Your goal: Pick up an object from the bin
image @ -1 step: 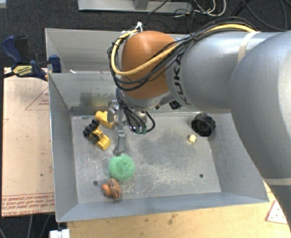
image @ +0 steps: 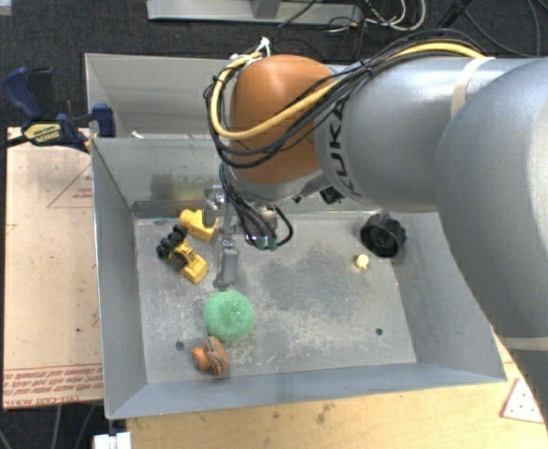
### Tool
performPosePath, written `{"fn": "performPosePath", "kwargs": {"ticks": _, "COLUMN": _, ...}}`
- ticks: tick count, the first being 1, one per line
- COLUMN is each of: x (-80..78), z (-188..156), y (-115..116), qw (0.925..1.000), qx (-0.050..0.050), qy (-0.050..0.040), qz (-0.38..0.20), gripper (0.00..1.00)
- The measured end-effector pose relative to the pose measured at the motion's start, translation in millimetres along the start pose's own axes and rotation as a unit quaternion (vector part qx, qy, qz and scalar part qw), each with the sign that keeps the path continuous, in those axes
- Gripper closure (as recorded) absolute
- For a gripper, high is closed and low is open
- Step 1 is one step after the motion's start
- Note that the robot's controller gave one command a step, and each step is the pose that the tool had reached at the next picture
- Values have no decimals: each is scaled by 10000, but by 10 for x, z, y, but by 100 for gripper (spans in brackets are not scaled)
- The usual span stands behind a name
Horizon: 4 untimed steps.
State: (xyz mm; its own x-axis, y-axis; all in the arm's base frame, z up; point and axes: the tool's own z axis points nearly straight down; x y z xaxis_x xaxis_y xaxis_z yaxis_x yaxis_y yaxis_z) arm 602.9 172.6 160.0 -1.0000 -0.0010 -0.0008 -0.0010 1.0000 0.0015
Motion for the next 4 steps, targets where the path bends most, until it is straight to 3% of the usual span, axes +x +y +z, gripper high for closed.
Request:
{"fn": "performPosePath", "kwargs": {"ticks": 1, "x": 106, "z": 152, "y": -181, "qw": 9995, "qx": -16, "qy": -34, "qz": -307, "gripper": 0}}
{"fn": "performPosePath", "kwargs": {"ticks": 2, "x": 320, "z": 828, "y": -577, "qw": 9856, "qx": -1, "qy": 2, "qz": -1691, "gripper": 100}}
{"fn": "performPosePath", "kwargs": {"ticks": 3, "x": 319, "z": 828, "y": -577, "qw": 9856, "qx": -2, "qy": 2, "qz": -1690, "gripper": 0}}
{"fn": "performPosePath", "kwargs": {"ticks": 4, "x": 320, "z": 829, "y": -577, "qw": 9856, "qx": -3, "qy": 3, "qz": -1690, "gripper": 0}}
